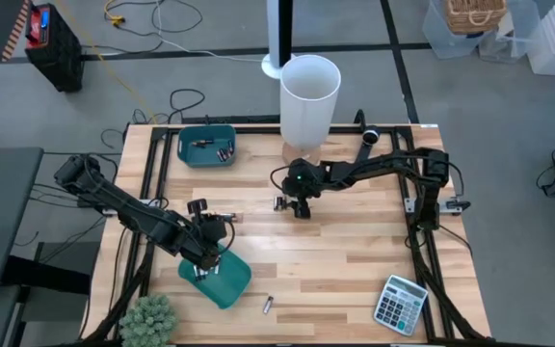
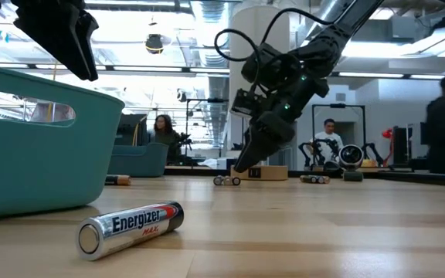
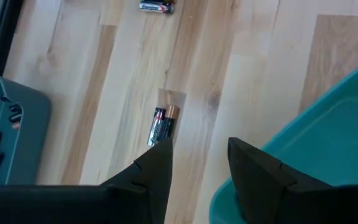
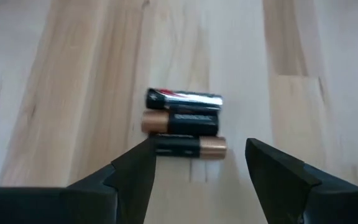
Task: Sort batteries
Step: Put the black battery into the blue bin
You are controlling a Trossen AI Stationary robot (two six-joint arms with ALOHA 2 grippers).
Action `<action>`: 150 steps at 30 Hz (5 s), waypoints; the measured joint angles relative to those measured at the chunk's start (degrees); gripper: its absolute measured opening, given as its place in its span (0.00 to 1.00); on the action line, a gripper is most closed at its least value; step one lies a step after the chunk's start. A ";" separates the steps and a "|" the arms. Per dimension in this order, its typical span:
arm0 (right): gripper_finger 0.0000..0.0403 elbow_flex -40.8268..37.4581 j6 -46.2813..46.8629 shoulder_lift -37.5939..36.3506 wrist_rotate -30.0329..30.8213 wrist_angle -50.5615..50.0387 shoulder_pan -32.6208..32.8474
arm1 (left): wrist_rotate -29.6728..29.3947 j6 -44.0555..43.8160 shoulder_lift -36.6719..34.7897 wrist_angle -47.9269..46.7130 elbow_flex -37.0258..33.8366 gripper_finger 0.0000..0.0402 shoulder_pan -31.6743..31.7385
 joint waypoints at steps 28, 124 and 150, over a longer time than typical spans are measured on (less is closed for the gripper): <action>0.66 0.04 -24.95 0.00 -0.02 -0.92 2.48 | -0.20 -0.22 0.00 0.13 0.00 0.37 0.00; 0.02 48.90 -13.88 21.67 -5.72 4.41 1.87 | -32.44 -6.97 -12.89 0.53 -3.78 0.37 -0.43; 0.26 75.23 0.17 40.55 6.85 -0.39 -6.58 | -37.77 -17.64 -16.26 -7.96 -3.80 0.37 -1.22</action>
